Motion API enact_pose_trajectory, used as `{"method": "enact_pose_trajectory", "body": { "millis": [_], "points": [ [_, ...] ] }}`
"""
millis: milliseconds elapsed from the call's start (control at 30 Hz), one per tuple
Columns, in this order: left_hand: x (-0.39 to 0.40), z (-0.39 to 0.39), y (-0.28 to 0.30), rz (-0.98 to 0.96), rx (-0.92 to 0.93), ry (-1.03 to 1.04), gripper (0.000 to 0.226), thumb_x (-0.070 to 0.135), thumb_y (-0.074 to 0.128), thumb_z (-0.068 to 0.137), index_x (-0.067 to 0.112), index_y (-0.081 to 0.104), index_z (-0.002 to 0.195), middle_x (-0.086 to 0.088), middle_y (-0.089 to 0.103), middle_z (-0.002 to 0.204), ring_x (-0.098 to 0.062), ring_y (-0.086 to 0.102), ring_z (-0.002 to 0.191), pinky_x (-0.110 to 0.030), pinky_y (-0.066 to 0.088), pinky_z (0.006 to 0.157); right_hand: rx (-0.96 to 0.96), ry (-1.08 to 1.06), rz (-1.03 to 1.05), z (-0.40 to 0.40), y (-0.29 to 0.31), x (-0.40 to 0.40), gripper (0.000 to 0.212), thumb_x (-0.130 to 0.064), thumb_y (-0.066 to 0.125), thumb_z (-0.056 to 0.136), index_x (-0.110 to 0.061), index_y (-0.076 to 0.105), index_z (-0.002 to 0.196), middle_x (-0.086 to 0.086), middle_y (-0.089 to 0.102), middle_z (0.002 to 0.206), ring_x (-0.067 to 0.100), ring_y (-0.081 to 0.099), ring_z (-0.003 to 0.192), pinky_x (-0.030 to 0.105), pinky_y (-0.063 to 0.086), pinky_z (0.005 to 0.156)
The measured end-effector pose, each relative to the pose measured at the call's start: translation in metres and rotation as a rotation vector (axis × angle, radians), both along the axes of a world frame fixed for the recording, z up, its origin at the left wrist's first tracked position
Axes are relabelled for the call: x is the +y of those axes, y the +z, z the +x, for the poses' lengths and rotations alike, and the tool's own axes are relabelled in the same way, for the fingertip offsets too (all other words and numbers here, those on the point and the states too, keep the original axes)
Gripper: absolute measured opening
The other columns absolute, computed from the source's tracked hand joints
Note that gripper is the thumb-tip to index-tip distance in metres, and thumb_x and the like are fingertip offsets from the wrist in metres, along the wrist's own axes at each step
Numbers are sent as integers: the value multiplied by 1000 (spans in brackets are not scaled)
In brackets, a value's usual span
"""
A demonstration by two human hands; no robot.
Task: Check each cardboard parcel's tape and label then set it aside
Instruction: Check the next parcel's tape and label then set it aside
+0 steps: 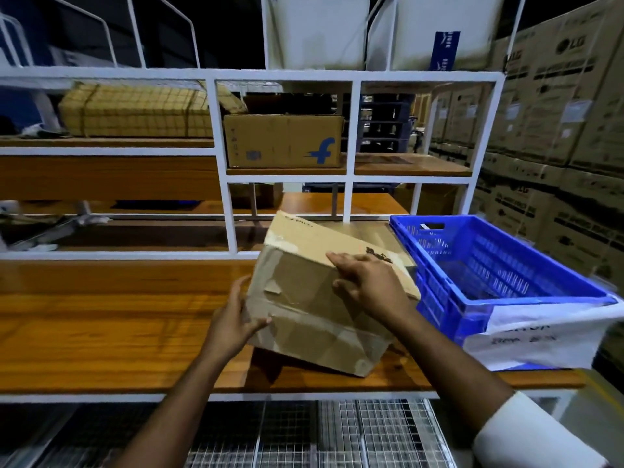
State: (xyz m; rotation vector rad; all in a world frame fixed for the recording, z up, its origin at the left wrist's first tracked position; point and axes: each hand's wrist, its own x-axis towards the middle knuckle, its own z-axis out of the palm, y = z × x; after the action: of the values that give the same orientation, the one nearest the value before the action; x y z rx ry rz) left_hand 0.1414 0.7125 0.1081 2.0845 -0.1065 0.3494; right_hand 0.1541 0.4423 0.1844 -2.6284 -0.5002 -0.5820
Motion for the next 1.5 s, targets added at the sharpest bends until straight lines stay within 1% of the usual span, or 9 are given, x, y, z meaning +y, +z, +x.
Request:
{"method": "enact_pose_trajectory", "body": {
  "millis": [100,267,533,667,800,900,1100,1267,1500],
  "points": [
    [-7,-2,17,118,-30,2,114,24,82,78,52,-3,149,4,48,142,-21,54,122,-50,55,89,-72,22,-141,-1,-2,16,57,-40,58,96,-41,36,148,-7,49,148,17,44,134,44,44,106],
    [-5,-4,20,232,-37,60,129,21,82,77,53,-21,146,-9,37,153,-31,51,128,-56,51,92,-82,44,-257,1,-9,24,57,-42,51,99,-39,29,152,-7,42,153,21,40,138,44,44,105],
    [-12,1,18,436,-174,222,83,8,88,67,15,44,137,-12,33,156,-32,38,140,-41,46,101,-97,70,-376,8,-28,42,55,-39,54,99,-37,34,149,-4,48,149,26,45,136,55,40,107],
    [-19,9,24,479,-100,241,81,12,85,71,21,38,136,-6,42,148,-25,37,138,-40,48,102,-104,86,-356,13,-34,36,58,-39,56,97,-38,32,150,-6,45,151,23,42,139,56,34,112],
    [-46,15,31,845,-83,183,83,31,81,75,32,31,140,-3,22,159,-29,6,150,-55,5,118,-98,-36,-331,12,-40,10,71,-51,62,90,-41,27,150,-9,35,156,20,31,145,57,17,118],
    [-89,18,32,977,-117,48,92,34,77,79,37,16,149,-4,15,162,-28,6,150,-61,1,118,-115,-168,-261,5,-52,-22,78,-61,65,82,-40,33,149,-6,31,159,23,25,147,56,15,119],
    [-176,24,49,1176,-262,-227,90,40,63,89,31,0,154,-15,13,162,-36,14,148,-58,17,118,-11,-196,139,-4,-76,-62,92,-23,80,79,-23,28,154,-1,15,165,19,26,147,34,32,115],
    [-204,31,52,1280,-302,-278,92,47,61,90,40,-8,149,-26,11,159,-50,21,142,-65,25,111,141,-224,373,-9,-91,-77,91,-17,74,83,-28,18,154,0,58,136,16,61,117,32,53,96],
    [-206,26,58,1388,-299,-319,76,34,59,94,35,6,149,-30,12,157,-56,26,138,-68,29,108,183,-188,397,-21,-95,-69,73,-7,66,88,-20,31,151,-3,59,121,10,55,111,3,34,82]
  ]
}}
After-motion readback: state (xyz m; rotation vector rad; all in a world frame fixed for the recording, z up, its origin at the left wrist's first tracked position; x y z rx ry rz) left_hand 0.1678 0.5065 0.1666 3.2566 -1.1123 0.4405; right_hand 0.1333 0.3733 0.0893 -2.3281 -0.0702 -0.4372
